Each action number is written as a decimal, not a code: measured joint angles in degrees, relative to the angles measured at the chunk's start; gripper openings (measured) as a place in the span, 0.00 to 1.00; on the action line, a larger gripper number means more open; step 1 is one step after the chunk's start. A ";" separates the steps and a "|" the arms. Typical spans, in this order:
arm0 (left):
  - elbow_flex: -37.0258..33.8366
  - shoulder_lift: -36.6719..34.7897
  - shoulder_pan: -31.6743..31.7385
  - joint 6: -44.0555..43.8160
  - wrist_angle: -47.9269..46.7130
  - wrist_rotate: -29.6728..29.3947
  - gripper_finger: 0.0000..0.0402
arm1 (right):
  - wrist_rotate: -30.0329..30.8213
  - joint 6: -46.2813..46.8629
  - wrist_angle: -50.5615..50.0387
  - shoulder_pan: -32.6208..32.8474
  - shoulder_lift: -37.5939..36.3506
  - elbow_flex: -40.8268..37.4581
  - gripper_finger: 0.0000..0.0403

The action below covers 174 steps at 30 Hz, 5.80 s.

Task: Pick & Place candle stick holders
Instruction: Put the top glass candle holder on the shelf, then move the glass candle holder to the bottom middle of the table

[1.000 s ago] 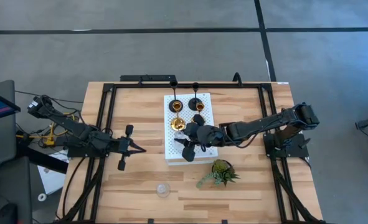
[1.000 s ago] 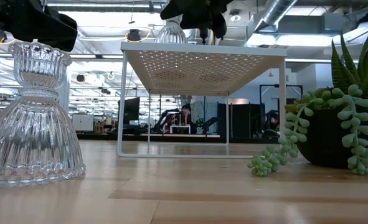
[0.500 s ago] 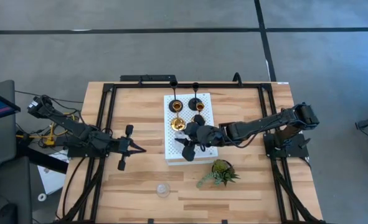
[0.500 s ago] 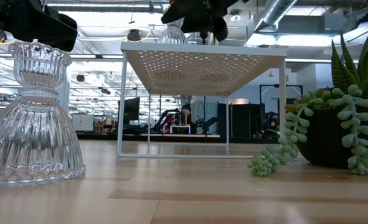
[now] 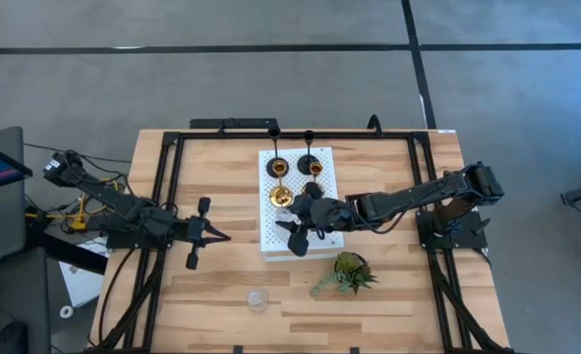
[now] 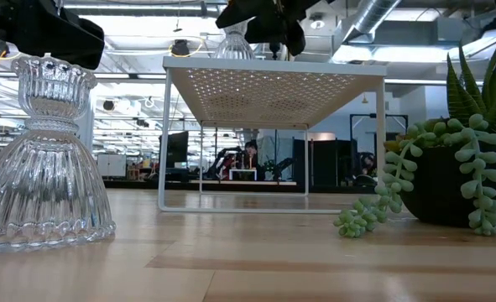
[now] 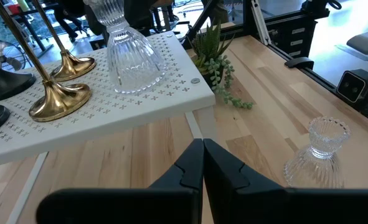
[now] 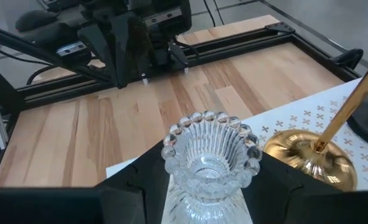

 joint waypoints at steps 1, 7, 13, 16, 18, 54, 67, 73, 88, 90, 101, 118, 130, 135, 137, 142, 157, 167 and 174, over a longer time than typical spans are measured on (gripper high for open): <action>0.00 0.01 -0.01 0.00 0.00 0.00 0.02 | 0.01 -0.39 0.00 0.00 0.00 0.00 0.41; 0.00 0.00 -0.01 0.00 -0.01 0.00 0.02 | -1.18 -3.29 2.78 0.02 0.00 0.00 0.47; 0.00 0.00 -0.01 0.00 0.00 0.00 0.02 | -2.75 -3.57 3.57 0.07 0.00 0.00 0.54; 0.00 0.00 -0.02 0.00 -0.01 0.00 0.02 | -2.74 -5.22 3.51 0.21 -0.11 0.00 0.56; 0.00 0.00 -0.02 0.00 0.00 0.00 0.02 | -2.66 -6.38 3.26 0.42 -0.13 0.05 0.56; -3.88 15.42 -0.75 -14.84 12.50 9.52 0.01 | 14.23 -6.71 -31.59 14.54 -15.13 2.38 0.01; -4.87 36.40 -15.38 -7.02 31.49 6.56 0.01 | 24.25 -0.44 -24.03 20.28 -15.02 -3.19 0.00; -4.87 46.10 -15.85 -7.27 41.04 5.27 0.01 | 24.55 0.53 -19.29 21.31 -14.98 -6.08 0.00; -4.85 63.21 -15.67 -7.41 58.61 5.35 0.02 | 24.74 0.10 -19.74 21.14 -14.99 -6.01 0.00; -4.85 63.57 -15.65 -7.43 59.56 5.34 0.02 | 24.70 0.10 -19.74 21.00 -14.99 -6.01 0.00; -1.50 66.14 -12.20 -12.78 60.41 9.54 0.01 | 24.52 0.07 -19.78 20.30 -14.99 -6.01 0.00; 8.45 77.13 -0.10 -15.05 60.50 27.53 0.01 | 24.50 0.07 -21.51 21.89 -15.00 -5.95 0.00; 2.50 66.71 -1.47 -24.09 60.13 41.73 0.01 | 24.35 1.54 -23.68 23.04 -15.02 -5.95 0.00; 4.54 65.29 -3.48 -23.84 60.24 41.73 0.01 | 24.45 1.59 -23.62 23.01 -15.02 -5.95 0.00; 5.76 66.03 -3.83 -23.80 60.19 41.39 0.01 | 24.50 1.60 -23.62 22.93 -15.02 -5.95 0.00; 8.61 69.88 -3.74 -23.78 59.96 39.96 0.01 | 24.56 1.59 -23.58 22.93 -15.02 -5.95 0.00; 16.72 77.50 -2.10 -23.65 60.01 33.99 0.01 | 24.77 1.60 -23.60 23.04 -15.02 -5.95 0.00; 16.72 77.50 1.88 -18.41 59.93 30.48 0.01 | 26.04 1.60 -23.56 23.04 -15.02 -5.95 0.00; 16.70 77.50 4.94 -15.90 59.99 30.62 0.01 | 25.86 4.07 -23.58 23.04 -15.02 -5.95 0.00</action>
